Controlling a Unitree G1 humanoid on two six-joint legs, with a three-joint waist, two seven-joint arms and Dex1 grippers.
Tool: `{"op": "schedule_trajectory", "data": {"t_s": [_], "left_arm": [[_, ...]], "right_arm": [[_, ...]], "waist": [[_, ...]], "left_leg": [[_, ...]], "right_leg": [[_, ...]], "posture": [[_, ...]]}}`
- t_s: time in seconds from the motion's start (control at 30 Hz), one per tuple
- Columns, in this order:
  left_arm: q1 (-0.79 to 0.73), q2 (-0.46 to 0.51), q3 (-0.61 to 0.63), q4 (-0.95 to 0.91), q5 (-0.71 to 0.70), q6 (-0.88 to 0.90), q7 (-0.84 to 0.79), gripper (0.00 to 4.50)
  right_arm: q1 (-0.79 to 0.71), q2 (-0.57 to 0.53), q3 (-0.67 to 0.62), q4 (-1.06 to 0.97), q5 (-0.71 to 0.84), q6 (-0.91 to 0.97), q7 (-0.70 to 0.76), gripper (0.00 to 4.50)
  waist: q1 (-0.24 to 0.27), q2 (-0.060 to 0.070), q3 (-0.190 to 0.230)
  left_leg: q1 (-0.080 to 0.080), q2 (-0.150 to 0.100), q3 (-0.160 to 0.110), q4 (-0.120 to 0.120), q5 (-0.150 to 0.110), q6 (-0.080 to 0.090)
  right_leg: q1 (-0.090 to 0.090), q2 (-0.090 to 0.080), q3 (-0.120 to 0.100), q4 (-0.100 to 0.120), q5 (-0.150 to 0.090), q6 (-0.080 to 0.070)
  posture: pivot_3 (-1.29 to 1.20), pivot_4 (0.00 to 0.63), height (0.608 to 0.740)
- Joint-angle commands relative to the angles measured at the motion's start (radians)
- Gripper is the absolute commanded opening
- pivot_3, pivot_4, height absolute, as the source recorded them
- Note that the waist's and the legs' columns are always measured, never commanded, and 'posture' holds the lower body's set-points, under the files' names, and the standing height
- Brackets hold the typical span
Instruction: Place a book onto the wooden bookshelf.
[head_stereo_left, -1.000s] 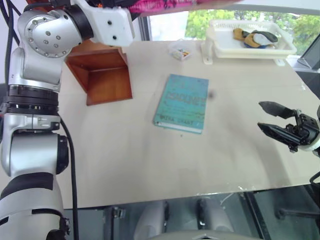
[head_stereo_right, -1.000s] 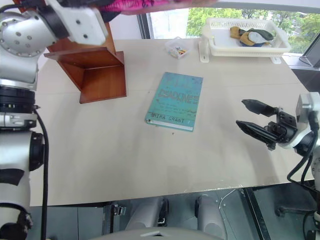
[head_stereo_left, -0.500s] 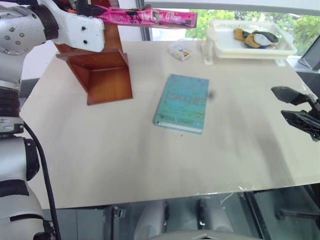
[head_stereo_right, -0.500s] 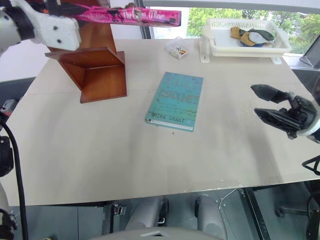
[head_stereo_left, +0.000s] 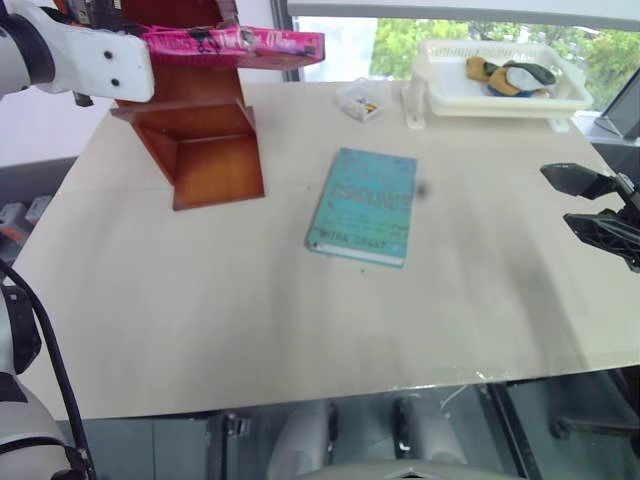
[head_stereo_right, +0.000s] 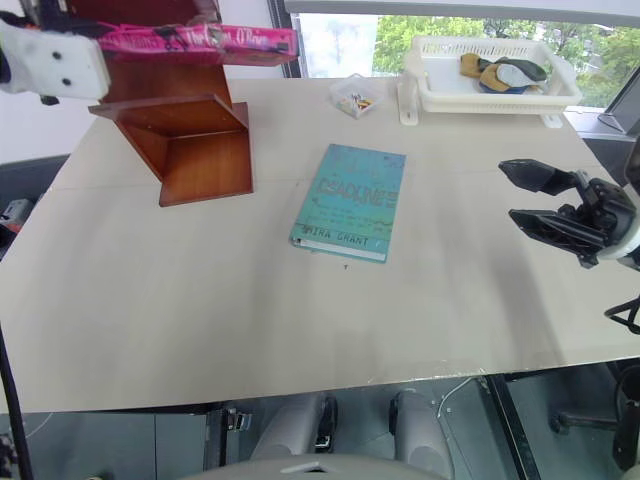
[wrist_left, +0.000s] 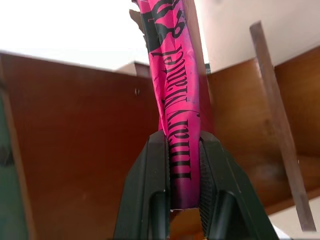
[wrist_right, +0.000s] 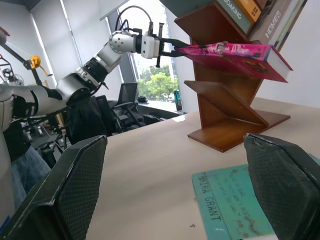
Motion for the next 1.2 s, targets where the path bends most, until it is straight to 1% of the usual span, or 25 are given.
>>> {"op": "schedule_trajectory", "data": {"t_s": [0.03, 0.3, 0.57, 0.73, 0.77, 0.8, 0.9, 0.97, 1.03, 1.2], "left_arm": [[0.016, 0.029, 0.044, 0.015, -0.032, -0.003, 0.013, 0.26], [0.056, 0.04, 0.072, 0.06, -0.101, -0.005, -0.009, 0.26], [0.058, 0.055, 0.08, 0.215, -0.128, -0.129, 0.026, 0.26], [0.047, 0.044, 0.075, 0.289, -0.147, -0.172, 0.034, 0.26], [0.044, 0.045, 0.069, 0.302, -0.14, -0.182, 0.043, 1.23], [0.04, 0.048, 0.063, 0.314, -0.128, -0.191, 0.052, 1.57], [0.029, 0.057, 0.049, 0.343, -0.097, -0.212, 0.08, 3.06], [0.022, 0.064, 0.037, 0.356, -0.07, -0.209, 0.095, 3.88], [0.015, 0.066, 0.031, 0.366, -0.053, -0.204, 0.1, 4.42], [-0.002, 0.085, 0.029, 0.384, -0.034, -0.178, 0.068, 4.42]], "right_arm": [[-0.014, -0.017, -0.027, -0.01, 0.002, -0.004, 0.018, 4.5], [0.005, -0.018, -0.041, -0.014, -0.004, -0.006, 0.02, 4.5], [0.033, -0.005, -0.052, -0.028, -0.008, -0.019, 0.011, 4.5], [0.048, -0.003, -0.058, -0.034, -0.009, -0.025, 0.005, 4.5], [0.052, -0.002, -0.06, -0.036, -0.009, -0.026, 0.005, 4.5], [0.057, -0.002, -0.06, -0.038, -0.012, -0.029, 0.004, 4.5], [0.069, -0.001, -0.065, -0.042, -0.013, -0.033, 0.002, 4.5], [0.074, -0.001, -0.069, -0.043, -0.012, -0.034, 0.001, 4.5], [0.076, 0.0, -0.07, -0.042, -0.013, -0.036, -0.001, 4.5], [0.082, 0.003, -0.071, -0.044, -0.015, -0.038, -0.003, 4.5]], "waist": [[0.0, 0.0, 0.0], [0.001, 0.0, 0.0], [0.0, 0.0, 0.0], [-0.007, 0.0, 0.0], [-0.009, 0.0, 0.0], [-0.01, 0.0, 0.0], [-0.013, 0.0, 0.0], [-0.015, 0.0, 0.0], [-0.015, 0.0, 0.0], [-0.018, 0.0, 0.0]], "left_leg": [[0.0, 0.0, 0.0, 0.0, 0.0, 0.0], [0.0, 0.0, 0.0, 0.001, 0.0, 0.0], [0.0, 0.0, 0.001, 0.001, 0.0, 0.0], [0.001, 0.0, 0.001, 0.001, 0.0, 0.0], [0.001, 0.0, 0.001, 0.001, 0.0, 0.0], [0.001, 0.0, 0.001, 0.001, 0.0, 0.0], [0.001, 0.0, 0.001, 0.001, 0.0, 0.0], [0.001, 0.0, 0.001, 0.001, 0.0, 0.0], [0.001, 0.0, 0.001, 0.001, 0.0, 0.0], [0.001, 0.0, 0.001, 0.001, 0.0, 0.0]], "right_leg": [[0.0, 0.0, 0.0, 0.0, 0.0, 0.0], [0.0, 0.0, 0.0, 0.001, 0.0, 0.0], [0.0, 0.0, 0.0, 0.001, 0.0, 0.0], [0.0, 0.0, 0.0, 0.002, 0.0, 0.0], [0.0, 0.0, 0.0, 0.002, 0.0, 0.0], [0.0, 0.0, 0.0, 0.002, 0.0, 0.0], [0.0, 0.0, 0.0, 0.002, 0.0, 0.0], [0.0, 0.0, 0.0, 0.002, 0.0, 0.0], [0.0, 0.0, 0.0, 0.002, 0.0, 0.0], [0.0, 0.0, 0.0, 0.002, 0.0, 0.0]], "posture": [[0.0, 0.15, 0.74], [0.0, 0.15, 0.74], [0.0, 0.15, 0.74], [0.0, 0.15, 0.74], [0.0, 0.15, 0.74], [0.0, 0.15, 0.74], [0.0, 0.15, 0.74], [0.0, 0.15, 0.74], [0.0, 0.15, 0.74], [0.0, 0.15, 0.74]]}}
